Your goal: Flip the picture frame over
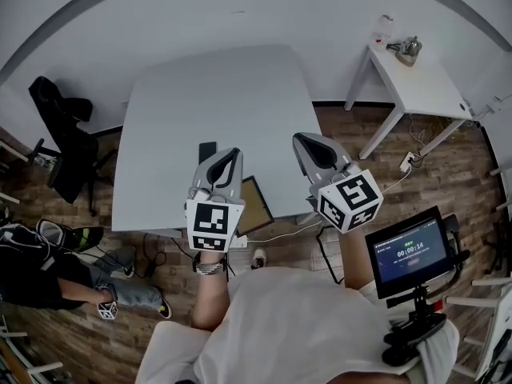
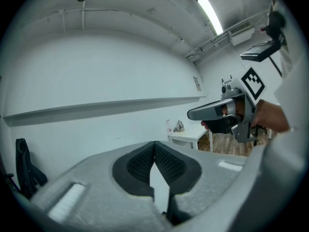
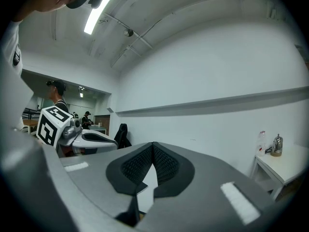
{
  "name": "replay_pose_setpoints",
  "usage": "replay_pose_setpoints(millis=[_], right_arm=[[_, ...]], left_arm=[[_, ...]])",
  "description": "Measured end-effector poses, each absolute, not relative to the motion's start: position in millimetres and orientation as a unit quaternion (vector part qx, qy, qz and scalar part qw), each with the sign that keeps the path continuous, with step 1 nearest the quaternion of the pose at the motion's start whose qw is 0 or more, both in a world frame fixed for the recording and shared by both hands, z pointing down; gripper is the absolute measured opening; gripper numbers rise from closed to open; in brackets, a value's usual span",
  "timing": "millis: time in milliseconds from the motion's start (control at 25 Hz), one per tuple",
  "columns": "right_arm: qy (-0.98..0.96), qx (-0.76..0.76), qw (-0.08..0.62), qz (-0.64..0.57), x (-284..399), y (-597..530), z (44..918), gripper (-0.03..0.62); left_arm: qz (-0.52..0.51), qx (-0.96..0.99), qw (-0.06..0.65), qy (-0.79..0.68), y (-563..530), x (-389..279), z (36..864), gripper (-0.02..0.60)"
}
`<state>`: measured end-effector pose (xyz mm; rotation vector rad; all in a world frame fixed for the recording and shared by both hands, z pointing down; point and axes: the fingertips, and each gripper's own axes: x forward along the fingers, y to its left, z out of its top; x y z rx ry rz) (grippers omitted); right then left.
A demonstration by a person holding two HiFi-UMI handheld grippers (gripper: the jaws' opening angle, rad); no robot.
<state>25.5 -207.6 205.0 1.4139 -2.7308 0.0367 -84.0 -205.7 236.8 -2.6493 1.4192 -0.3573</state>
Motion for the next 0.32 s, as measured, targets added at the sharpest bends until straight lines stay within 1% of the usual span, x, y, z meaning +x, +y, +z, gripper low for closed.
replay_pose_setpoints(millis=[320], right_arm=[[-0.885, 0.464, 0.035, 0.016, 28.8, -208.6, 208.8, 0.002]], left_arm=[[-0.12, -0.88, 0.056, 0.457, -208.0, -75.6, 239.6, 0.005]])
